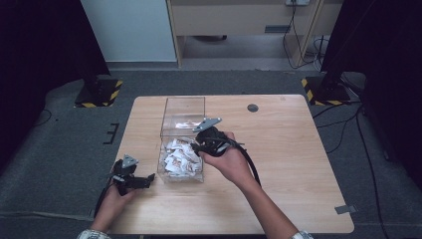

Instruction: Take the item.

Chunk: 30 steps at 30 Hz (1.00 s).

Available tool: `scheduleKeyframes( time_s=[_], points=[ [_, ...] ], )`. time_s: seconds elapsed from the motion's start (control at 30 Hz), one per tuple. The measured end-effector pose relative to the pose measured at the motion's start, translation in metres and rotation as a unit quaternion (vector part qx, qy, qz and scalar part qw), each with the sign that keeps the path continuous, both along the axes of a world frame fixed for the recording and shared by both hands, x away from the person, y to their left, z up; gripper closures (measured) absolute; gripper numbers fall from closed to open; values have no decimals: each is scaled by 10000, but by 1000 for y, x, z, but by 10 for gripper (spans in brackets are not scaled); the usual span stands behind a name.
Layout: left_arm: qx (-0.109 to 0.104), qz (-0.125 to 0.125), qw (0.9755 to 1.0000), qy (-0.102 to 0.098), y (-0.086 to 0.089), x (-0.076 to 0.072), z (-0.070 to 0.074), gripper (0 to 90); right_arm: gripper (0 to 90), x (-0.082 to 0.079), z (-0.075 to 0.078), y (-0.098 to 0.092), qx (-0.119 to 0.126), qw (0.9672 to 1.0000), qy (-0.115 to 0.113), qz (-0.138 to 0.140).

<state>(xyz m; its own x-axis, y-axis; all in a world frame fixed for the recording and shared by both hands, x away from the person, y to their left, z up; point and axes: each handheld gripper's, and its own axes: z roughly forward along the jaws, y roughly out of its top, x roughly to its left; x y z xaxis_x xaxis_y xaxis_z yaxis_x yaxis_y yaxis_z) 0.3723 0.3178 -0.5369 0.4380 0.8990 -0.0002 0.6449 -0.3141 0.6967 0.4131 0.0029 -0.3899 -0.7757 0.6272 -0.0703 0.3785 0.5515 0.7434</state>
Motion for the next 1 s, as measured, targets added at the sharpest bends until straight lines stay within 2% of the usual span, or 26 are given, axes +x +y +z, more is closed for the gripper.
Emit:
scheduleKeyframes(
  time_s=[0.33, 0.57, 0.77, 0.9, 1.0],
  points=[
    [-4, -9, 10000, -1, 0, 0, 0, 0, 706, -4, -14, 17, -94, 9996, 106, 237],
    [-2, -25, 10000, -1, 0, 1, 0, 0, 766, -3, -27, 20, -94, 9993, 225, 300],
    [-2, -24, 10000, -1, 0, 1, 0, 0, 776, -3, -34, 22, -104, 9988, 320, 363],
    [-1, -25, 10000, -1, 0, 1, 0, 0, 773, -2, -39, 22, -139, 9988, 363, 314],
    [-3, -23, 10000, -2, 0, 1, 0, 0, 761, -1, -41, 23, -73, 9989, 379, 268]
  ],
)
